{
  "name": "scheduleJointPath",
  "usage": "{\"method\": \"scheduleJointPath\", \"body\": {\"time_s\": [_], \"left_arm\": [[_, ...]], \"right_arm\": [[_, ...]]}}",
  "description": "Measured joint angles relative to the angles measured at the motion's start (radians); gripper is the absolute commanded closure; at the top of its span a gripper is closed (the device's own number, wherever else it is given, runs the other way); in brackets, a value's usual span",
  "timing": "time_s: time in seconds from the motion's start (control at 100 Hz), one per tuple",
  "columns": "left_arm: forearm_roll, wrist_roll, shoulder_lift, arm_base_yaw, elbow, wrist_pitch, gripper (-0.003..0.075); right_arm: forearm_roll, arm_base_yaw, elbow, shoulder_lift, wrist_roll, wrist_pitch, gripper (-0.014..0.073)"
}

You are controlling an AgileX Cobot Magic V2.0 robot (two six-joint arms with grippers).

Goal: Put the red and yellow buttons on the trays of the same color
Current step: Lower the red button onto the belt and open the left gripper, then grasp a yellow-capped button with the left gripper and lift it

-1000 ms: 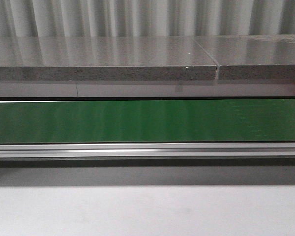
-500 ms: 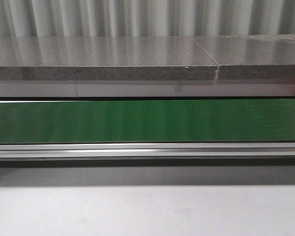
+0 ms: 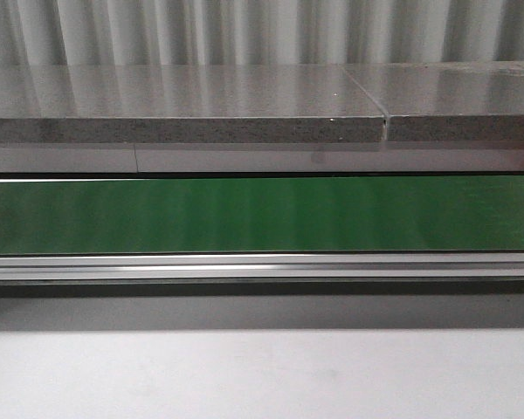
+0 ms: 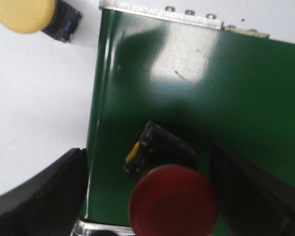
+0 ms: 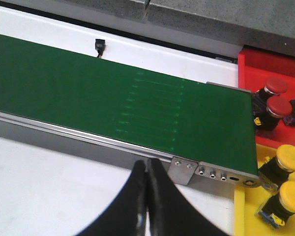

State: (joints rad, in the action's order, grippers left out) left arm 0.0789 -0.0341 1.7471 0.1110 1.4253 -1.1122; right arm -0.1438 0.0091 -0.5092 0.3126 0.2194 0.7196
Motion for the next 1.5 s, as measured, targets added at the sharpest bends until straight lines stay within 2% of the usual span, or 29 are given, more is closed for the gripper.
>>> {"method": "scheduleJointPath", "body": {"time_s": [0.31, 0.5, 0.83, 1.07, 1.5], "left_arm": [[0.029, -0.040, 0.000, 0.007, 0.118, 0.013, 0.0185], [0.025, -0.086, 0.008, 0.080, 0.150, 0.013, 0.0186], [0.016, -0.308, 0.105, 0.207, 0.166, 0.038, 0.0206], [0.090, -0.443, 0.192, 0.214, 0.200, 0.037, 0.0206], [0.122, -0.492, 0.352, 0.214, 0.330, 0.003, 0.0206]], "right_arm": [[0.000, 0.000, 0.000, 0.000, 0.000, 0.000, 0.0662], [0.000, 0.000, 0.000, 0.000, 0.000, 0.000, 0.0662], [0.000, 0.000, 0.000, 0.000, 0.000, 0.000, 0.0662], [0.000, 0.000, 0.000, 0.000, 0.000, 0.000, 0.0662], [0.000, 0.000, 0.000, 0.000, 0.000, 0.000, 0.0662]]}}
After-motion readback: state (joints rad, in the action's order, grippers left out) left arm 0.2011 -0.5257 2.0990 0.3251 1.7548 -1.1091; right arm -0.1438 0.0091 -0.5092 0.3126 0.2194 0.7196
